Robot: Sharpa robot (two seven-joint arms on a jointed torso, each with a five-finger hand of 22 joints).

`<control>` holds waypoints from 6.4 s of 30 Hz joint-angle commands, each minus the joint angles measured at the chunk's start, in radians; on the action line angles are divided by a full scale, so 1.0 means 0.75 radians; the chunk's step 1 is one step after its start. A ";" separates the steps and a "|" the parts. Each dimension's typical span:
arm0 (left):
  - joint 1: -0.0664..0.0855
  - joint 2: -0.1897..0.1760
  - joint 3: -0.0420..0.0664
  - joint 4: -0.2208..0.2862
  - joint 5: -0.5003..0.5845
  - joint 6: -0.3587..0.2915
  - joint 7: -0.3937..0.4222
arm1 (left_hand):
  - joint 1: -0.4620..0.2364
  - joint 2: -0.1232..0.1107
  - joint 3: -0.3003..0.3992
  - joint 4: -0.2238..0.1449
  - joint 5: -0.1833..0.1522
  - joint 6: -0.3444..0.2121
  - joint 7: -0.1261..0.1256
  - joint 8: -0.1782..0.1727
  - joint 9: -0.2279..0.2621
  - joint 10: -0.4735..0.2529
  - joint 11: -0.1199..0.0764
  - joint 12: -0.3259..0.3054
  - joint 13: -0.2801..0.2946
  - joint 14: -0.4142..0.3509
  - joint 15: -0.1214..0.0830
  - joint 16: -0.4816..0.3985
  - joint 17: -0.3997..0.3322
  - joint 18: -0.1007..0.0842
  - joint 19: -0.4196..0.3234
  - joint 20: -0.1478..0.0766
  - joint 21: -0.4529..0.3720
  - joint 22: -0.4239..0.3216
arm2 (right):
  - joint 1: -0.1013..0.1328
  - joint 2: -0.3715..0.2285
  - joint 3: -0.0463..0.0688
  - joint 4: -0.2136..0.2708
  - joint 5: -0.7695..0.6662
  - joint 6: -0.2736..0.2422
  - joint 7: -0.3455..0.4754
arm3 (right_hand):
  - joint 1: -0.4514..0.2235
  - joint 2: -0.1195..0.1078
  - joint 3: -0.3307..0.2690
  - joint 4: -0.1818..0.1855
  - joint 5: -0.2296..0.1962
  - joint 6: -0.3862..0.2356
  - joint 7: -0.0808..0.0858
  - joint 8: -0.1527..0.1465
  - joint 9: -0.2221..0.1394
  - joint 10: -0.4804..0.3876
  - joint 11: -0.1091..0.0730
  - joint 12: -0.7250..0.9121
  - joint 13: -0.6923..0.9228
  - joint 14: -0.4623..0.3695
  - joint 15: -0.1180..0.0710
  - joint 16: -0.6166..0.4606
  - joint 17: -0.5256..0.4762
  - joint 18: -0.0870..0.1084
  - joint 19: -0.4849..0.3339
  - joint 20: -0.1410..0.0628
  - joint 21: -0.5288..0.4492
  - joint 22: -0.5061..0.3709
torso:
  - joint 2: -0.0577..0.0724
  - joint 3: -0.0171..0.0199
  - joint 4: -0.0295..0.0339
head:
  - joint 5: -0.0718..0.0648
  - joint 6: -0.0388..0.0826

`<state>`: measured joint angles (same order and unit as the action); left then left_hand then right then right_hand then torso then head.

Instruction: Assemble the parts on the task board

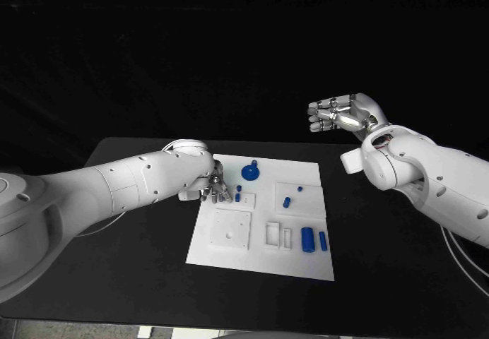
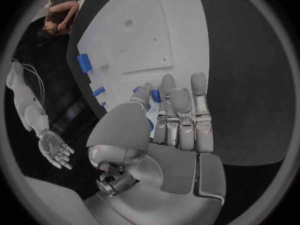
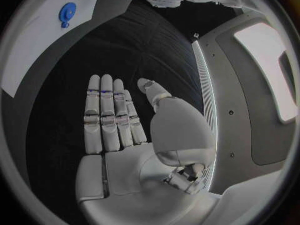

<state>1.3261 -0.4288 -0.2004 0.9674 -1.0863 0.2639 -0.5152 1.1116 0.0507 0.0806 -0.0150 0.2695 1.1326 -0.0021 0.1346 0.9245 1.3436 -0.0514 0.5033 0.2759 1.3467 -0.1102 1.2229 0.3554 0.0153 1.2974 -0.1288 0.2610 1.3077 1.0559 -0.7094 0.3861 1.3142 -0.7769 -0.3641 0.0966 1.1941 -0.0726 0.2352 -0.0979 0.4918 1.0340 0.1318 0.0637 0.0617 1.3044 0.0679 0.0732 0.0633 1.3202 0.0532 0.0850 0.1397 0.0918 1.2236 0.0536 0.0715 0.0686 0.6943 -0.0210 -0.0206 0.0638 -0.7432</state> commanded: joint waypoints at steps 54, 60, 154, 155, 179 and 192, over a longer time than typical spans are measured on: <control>-0.001 -0.037 0.001 0.007 0.083 -0.052 0.013 | -0.120 -0.257 -0.067 0.270 -0.295 -0.020 0.034 -0.011 -0.077 -0.028 0.020 -0.004 -0.003 -0.025 0.014 -0.010 0.006 -0.005 0.007 0.009 -0.032 0.021 | -0.005 0.001 0.001 -0.006 -0.009 0.027 0.006 | 0.000 -0.003 0.007 -0.003 0.008 -0.001 0.005 -0.002 0.001 -0.011 0.002 -0.005 -0.002 -0.013 0.003 -0.007 -0.003 0.004 -0.013 0.003 0.003 -0.001 | 0.000 0.0006 -0.0004 | 0.001 0.007; 0.000 -0.048 0.007 0.015 0.094 -0.058 0.014 | -0.053 -0.216 -0.150 0.346 -0.293 -0.021 0.035 -0.007 -0.081 -0.030 0.021 -0.003 0.000 -0.026 0.015 -0.010 0.009 -0.005 0.009 0.011 -0.036 0.022 | -0.006 0.001 0.001 -0.007 -0.009 0.028 0.006 | 0.000 -0.003 0.007 -0.003 0.008 -0.001 0.005 -0.002 0.001 -0.011 0.002 -0.005 -0.002 -0.013 0.003 -0.007 -0.003 0.004 -0.013 0.003 0.003 -0.001 | 0.001 0.0004 -0.0013 | 0.001 0.008; -0.042 -0.057 0.058 0.036 0.111 -0.059 0.016 | 0.062 0.140 -0.249 0.012 -0.098 -0.052 0.047 0.001 -0.356 -0.057 0.028 0.010 -0.018 -0.035 0.023 -0.006 -0.009 0.006 0.008 0.022 -0.055 0.022 | -0.015 0.000 0.001 -0.009 -0.007 0.035 0.008 | -0.002 -0.002 0.004 -0.002 0.009 -0.002 0.005 -0.002 0.001 -0.011 0.002 -0.005 -0.002 -0.013 0.003 -0.006 -0.003 0.004 -0.014 0.003 0.003 -0.001 | 0.002 0.0012 -0.0014 | 0.001 0.010; -0.042 -0.056 0.057 0.035 0.111 -0.060 0.016 | 0.064 0.142 -0.248 0.010 -0.098 -0.052 0.047 0.001 -0.356 -0.057 0.028 0.010 -0.018 -0.035 0.023 -0.006 -0.009 0.006 0.008 0.022 -0.056 0.022 | -0.015 0.000 0.001 -0.009 -0.007 0.036 0.007 | -0.002 -0.002 0.004 -0.002 0.009 -0.002 0.005 -0.002 0.001 -0.011 0.002 -0.005 -0.002 -0.013 0.003 -0.006 -0.003 0.004 -0.014 0.003 0.003 -0.001 | 0.002 0.0013 -0.0015 | 0.001 0.009; -0.044 -0.092 0.048 0.081 0.135 -0.145 0.067 | 0.096 0.236 -0.018 -0.308 0.301 -0.078 0.063 0.017 -0.359 -0.025 0.030 -0.048 -0.060 -0.025 0.023 -0.007 0.000 0.019 -0.002 0.021 -0.023 0.026 | -0.019 -0.002 0.001 -0.009 -0.004 0.046 0.007 | -0.009 -0.003 0.000 0.002 0.015 -0.002 0.004 -0.002 0.001 -0.012 0.003 -0.005 -0.002 -0.013 0.003 -0.006 -0.003 0.004 -0.014 0.004 0.003 -0.001 | 0.000 0.0022 -0.0012 | -0.004 0.003; -0.040 -0.125 0.052 0.145 0.141 -0.176 0.084 | 0.076 0.251 -0.006 -0.352 0.318 -0.071 0.061 0.026 -0.350 -0.017 0.028 -0.051 -0.059 -0.019 0.021 -0.008 0.007 0.021 -0.007 0.019 -0.004 0.026 | -0.020 0.000 0.001 -0.016 -0.004 0.063 -0.001 | -0.004 -0.003 -0.001 0.000 0.018 -0.003 0.005 -0.002 0.001 -0.013 0.003 -0.006 -0.002 -0.014 0.003 -0.007 -0.003 0.004 -0.014 0.004 0.002 -0.001 | -0.001 0.0014 -0.0007 | 0.002 0.012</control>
<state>1.2974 -0.5251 -0.1615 1.0653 -0.9941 0.1550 -0.4781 1.1680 0.2317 -0.0896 -0.1087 0.5031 1.0741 0.0469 0.1501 0.6611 1.3177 -0.0217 0.4710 0.2323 1.3316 -0.0874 1.2190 0.3600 0.0149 1.2971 -0.1143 0.2528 1.3079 1.0415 -0.7104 0.3861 1.3024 -0.7763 -0.3398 0.0938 1.1941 -0.0726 0.2377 -0.1006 0.5034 1.0353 0.1303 0.0637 0.0618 1.3008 0.0716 0.0732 0.0633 1.3173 0.0561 0.0850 0.1381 0.0918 1.2201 0.0571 0.0715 0.0686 0.6936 -0.0195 -0.0207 0.0643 -0.7355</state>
